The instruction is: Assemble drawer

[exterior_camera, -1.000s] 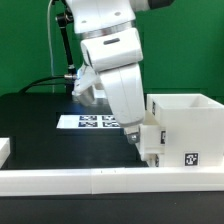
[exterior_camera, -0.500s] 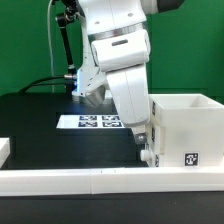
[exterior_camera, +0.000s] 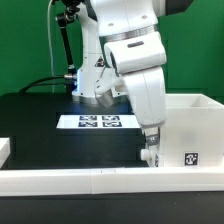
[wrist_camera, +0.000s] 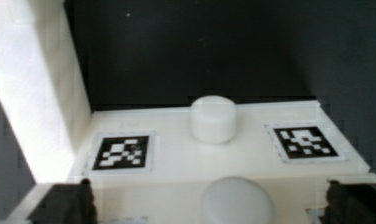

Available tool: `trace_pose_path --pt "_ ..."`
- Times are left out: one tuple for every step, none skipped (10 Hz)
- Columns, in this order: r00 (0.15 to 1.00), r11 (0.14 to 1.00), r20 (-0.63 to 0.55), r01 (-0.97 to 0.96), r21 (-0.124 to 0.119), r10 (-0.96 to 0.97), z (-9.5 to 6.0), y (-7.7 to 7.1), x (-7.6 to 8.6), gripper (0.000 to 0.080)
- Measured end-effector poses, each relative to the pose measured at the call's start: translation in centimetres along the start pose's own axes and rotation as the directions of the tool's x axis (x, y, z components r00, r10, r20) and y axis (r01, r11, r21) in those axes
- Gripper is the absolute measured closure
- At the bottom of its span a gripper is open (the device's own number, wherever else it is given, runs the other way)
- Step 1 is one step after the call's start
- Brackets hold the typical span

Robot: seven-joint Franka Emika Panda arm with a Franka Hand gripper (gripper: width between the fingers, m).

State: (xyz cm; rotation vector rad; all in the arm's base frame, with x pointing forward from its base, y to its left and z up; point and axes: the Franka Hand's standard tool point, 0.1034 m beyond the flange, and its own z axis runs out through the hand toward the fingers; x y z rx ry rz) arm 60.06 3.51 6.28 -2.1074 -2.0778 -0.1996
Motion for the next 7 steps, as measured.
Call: trace_pose_path --pt "1.0 1.0 0.002 -0.005 -0.002 0.005 -0.3 -0.1 -0.3 0.015" --pt "1.0 1.0 0.003 -0.027 -0.004 0.027 -0.4 -0.5 -1.5 0.015" --pt "1.0 1.0 0.005 -0.016 0.004 0.016 -0.5 -1.0 -3.5 0.015" --pt "0.999 0.999 0.006 -0.037 0.006 0.037 -1.0 -1.2 -4.9 0.015" --pt "0.997 0.998 0.012 -0.07 -0.01 0.07 -2.0 -1.4 -5.6 0.015" --pt "0.994 0.994 0.02 -0.109 -0.032 0.109 -2.9 -1.9 -6.0 0.015" --pt "0.994 0.994 0.022 -0.104 -0.024 0.105 -2.6 -2.2 -5.9 0.015"
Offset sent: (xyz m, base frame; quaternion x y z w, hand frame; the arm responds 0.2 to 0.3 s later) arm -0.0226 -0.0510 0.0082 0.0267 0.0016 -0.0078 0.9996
